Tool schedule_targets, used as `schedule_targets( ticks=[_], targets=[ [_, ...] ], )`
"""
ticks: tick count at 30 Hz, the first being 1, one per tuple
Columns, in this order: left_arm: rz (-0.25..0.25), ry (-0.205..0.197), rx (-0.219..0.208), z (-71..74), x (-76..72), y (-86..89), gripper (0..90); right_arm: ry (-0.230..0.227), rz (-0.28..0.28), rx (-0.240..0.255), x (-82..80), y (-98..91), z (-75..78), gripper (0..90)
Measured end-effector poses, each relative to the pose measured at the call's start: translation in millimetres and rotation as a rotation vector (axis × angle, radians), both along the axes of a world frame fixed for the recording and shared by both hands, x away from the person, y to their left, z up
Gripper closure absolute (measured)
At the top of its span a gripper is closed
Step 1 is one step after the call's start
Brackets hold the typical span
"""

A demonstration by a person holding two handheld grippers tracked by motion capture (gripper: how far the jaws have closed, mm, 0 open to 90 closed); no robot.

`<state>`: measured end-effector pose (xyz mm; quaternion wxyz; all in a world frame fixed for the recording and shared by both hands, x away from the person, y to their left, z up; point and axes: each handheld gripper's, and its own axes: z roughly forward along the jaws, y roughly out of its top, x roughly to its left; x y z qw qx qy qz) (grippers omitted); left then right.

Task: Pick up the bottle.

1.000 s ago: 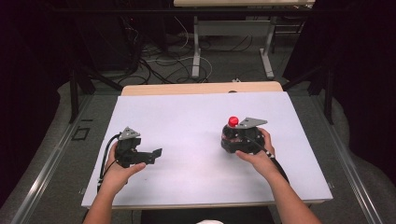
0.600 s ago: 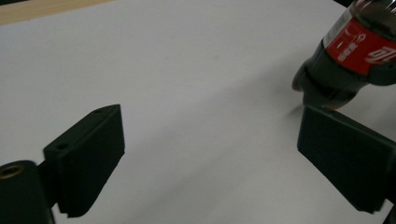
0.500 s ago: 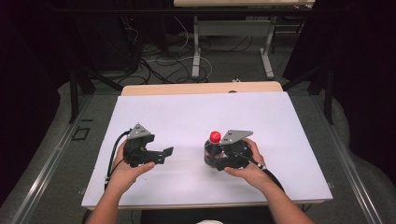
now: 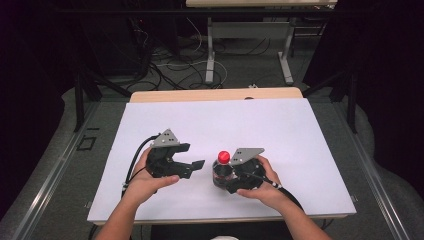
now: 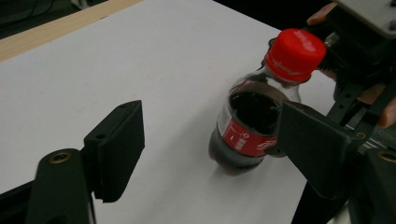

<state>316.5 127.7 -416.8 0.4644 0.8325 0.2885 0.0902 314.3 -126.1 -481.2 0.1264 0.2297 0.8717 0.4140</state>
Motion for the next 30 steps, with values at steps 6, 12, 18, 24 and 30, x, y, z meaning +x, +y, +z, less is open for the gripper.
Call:
schedule_targets(
  ticks=[6, 12, 18, 24, 30],
  targets=[
    [-0.059, -0.013, -0.002, 10.3, -3.2, -9.2, 31.2, 0.009, 0.016, 0.011, -1.0, -1.3, -3.4, 29.6],
    [-0.131, 0.005, 0.027, 15.8, -0.6, -19.6, 33.8, 0.017, 0.042, 0.022, -2.3, -2.8, -4.1, 29.6],
    [-0.211, 0.022, 0.028, 18.4, 1.8, -31.0, 39.5, 0.016, 0.077, 0.017, -5.1, -0.9, -3.2, 29.7],
    [-0.280, 0.044, 0.038, 18.2, 3.3, -39.8, 45.6, 0.012, 0.109, 0.008, -5.8, 0.4, -3.3, 29.7],
    [-0.321, 0.056, 0.051, 15.9, 6.7, -45.4, 48.6, 0.021, 0.127, -0.002, -6.9, 2.6, -4.4, 29.8]
  ],
)
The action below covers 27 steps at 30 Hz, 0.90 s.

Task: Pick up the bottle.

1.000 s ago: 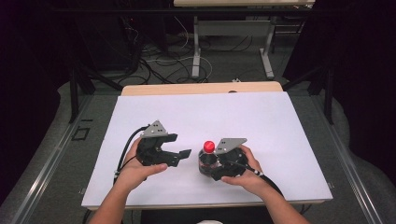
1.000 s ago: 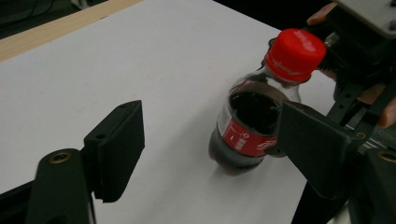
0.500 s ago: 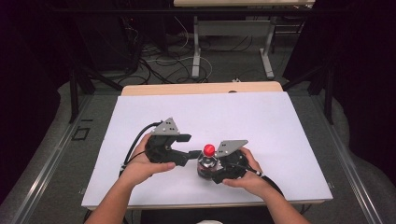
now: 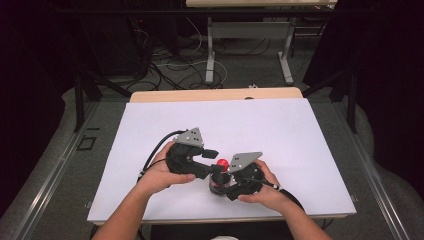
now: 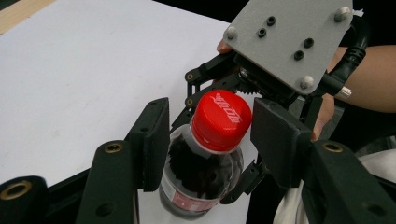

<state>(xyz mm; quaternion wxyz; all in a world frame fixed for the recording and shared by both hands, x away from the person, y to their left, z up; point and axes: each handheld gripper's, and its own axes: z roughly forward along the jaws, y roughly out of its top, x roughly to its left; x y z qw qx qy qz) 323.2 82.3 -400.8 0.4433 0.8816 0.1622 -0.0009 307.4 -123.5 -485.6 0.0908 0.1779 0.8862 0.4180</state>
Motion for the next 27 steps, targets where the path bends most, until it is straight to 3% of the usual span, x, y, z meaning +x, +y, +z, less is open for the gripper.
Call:
schedule_targets(
  ticks=[6, 9, 13, 18, 20, 23, 27],
  targets=[
    [-0.027, -0.008, 0.037, -4.2, -0.5, -8.1, 53.7, 0.021, 0.008, -0.004, -1.1, 1.4, -0.1, 29.9],
    [-0.034, -0.005, 0.041, -5.4, -1.3, -11.3, 56.3, 0.009, 0.020, -0.004, -1.2, 2.2, 0.0, 29.9],
    [-0.031, -0.029, 0.055, -5.4, -2.5, -12.5, 58.3, 0.026, 0.011, 0.006, -1.5, 1.7, -1.2, 30.0],
    [0.010, -0.015, 0.013, -6.3, -1.7, -9.2, 58.7, 0.036, 0.009, 0.018, 0.2, -0.3, -0.7, 29.9],
    [0.020, -0.027, 0.000, -5.7, -2.3, -7.5, 58.9, 0.029, -0.002, 0.032, 0.7, -0.8, -1.0, 29.8],
    [0.042, -0.052, -0.001, -3.1, -4.0, -5.3, 59.9, 0.040, -0.005, 0.055, 1.9, -1.8, -0.7, 29.7],
    [0.051, -0.042, -0.012, -2.7, -3.0, -3.8, 61.5, 0.042, -0.011, 0.072, 2.1, -3.1, -0.4, 29.7]
  ],
)
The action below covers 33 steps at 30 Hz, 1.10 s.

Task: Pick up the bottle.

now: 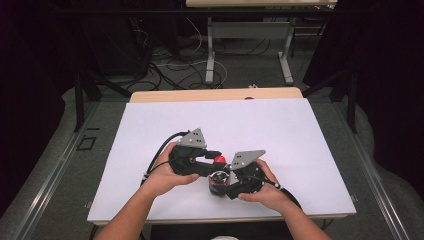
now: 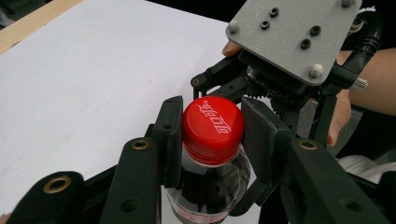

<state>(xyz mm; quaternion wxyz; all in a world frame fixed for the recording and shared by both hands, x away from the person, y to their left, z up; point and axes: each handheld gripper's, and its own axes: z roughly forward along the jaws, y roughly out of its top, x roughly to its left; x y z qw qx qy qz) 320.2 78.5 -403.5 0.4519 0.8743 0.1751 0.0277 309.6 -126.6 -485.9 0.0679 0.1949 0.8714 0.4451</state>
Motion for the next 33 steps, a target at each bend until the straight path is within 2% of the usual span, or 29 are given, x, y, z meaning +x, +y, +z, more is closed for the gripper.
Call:
schedule_targets(
  ticks=[3, 10, 12, 15, 17, 19, 21, 23, 24, 27, 29, 32, 33],
  targets=[
    [0.002, 0.002, 0.001, -0.6, 0.5, 0.3, 61.5, 0.007, 0.004, 0.001, 0.4, 0.1, -0.4, 29.7],
    [0.055, -0.009, -0.023, -2.2, -1.4, 1.4, 61.5, -0.014, -0.036, 0.018, -0.8, 0.8, -1.7, 30.3],
    [0.093, -0.002, -0.037, -2.4, -2.1, 1.9, 61.5, -0.035, -0.066, 0.037, -1.5, 1.5, -2.5, 30.4],
    [0.155, -0.008, -0.051, -2.8, -4.1, 0.7, 61.5, -0.054, -0.108, 0.030, -2.9, 2.1, -1.5, 30.5],
    [0.241, -0.017, -0.067, -4.2, -8.4, -3.6, 61.5, -0.071, -0.149, 0.028, -4.2, 3.4, -1.2, 30.5],
    [0.310, -0.024, -0.064, -4.5, -12.2, -7.4, 61.5, -0.091, -0.188, 0.023, -5.2, 4.9, -1.6, 30.5],
    [0.355, -0.027, -0.060, -4.8, -15.0, -10.6, 61.5, -0.112, -0.227, 0.014, -6.7, 7.2, -2.1, 30.6],
    [0.376, -0.035, -0.046, -4.5, -16.0, -13.6, 61.4, -0.108, -0.247, -0.005, -7.9, 8.4, -2.0, 30.7],
    [0.377, -0.038, -0.044, -4.9, -16.0, -14.7, 61.3, -0.115, -0.255, -0.003, -8.0, 9.2, -2.7, 30.7],
    [0.355, -0.031, -0.034, -5.0, -13.0, -15.9, 60.7, -0.081, -0.239, 0.001, -5.4, 7.5, -2.8, 30.9],
    [0.328, -0.005, -0.030, -4.1, -10.1, -14.7, 58.5, -0.055, -0.223, 0.011, -4.3, 6.1, -2.7, 30.9],
    [0.278, 0.049, -0.062, -0.8, -5.0, -9.5, 52.1, -0.035, -0.182, 0.031, -1.3, 2.8, -2.2, 31.1],
    [0.248, 0.061, -0.069, 1.1, -2.8, -6.6, 50.3, -0.024, -0.173, 0.040, -1.2, 2.5, -1.8, 31.1]
  ],
)
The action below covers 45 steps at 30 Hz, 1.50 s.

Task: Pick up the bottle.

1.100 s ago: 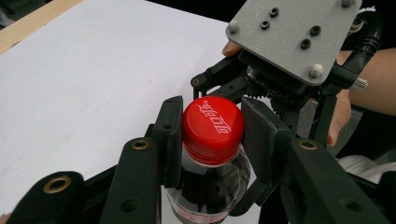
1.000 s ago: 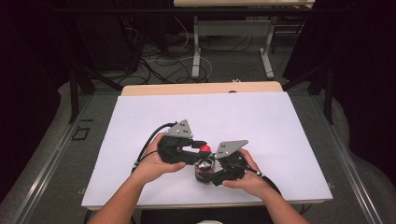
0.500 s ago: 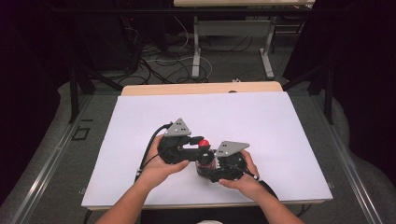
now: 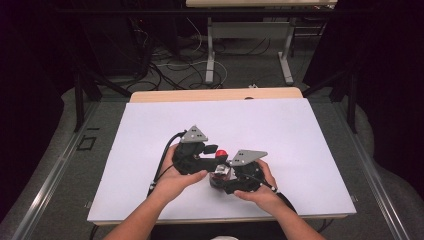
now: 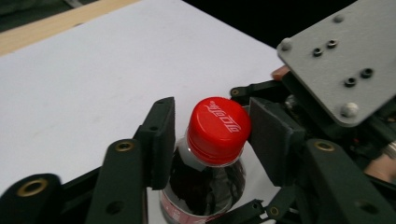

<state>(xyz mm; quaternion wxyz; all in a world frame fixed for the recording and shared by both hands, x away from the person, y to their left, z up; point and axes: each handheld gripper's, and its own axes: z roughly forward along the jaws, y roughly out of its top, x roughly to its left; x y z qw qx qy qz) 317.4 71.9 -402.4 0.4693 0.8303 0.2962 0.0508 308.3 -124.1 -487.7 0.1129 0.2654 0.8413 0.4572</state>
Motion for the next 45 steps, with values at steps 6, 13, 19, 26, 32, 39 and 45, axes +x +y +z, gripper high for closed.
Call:
schedule_targets(
  ticks=[6, 13, 19, 26, 32, 39, 45],
  targets=[
    [-0.190, -0.008, 0.021, 5.0, 7.0, 7.0, 47.1, 0.014, 0.077, -0.006, -0.9, -0.9, 2.5, 31.2],
    [-0.382, -0.021, 0.052, 6.7, 13.5, 6.8, 49.5, 0.034, 0.151, -0.010, -4.5, 3.3, 2.7, 31.2],
    [-0.384, 0.000, 0.034, 2.4, 17.1, 10.4, 59.1, 0.036, 0.169, -0.009, -5.7, 4.6, 2.2, 31.2],
    [-0.273, -0.034, 0.048, 0.0, 9.9, 10.0, 61.7, 0.036, 0.133, -0.018, -5.4, 6.6, 0.4, 31.3],
    [0.023, -0.059, 0.041, -0.4, -8.6, -3.0, 61.9, -0.020, 0.009, -0.053, -7.0, 8.1, 2.2, 31.2],
    [0.165, -0.062, 0.065, -0.4, -18.6, -14.0, 61.8, -0.057, -0.045, -0.080, -9.0, 9.3, 1.7, 31.1],
    [0.075, -0.031, 0.031, -0.7, -7.5, -4.4, 56.6, -0.039, -0.011, -0.073, -6.0, 7.1, 1.0, 31.1]
  ],
)
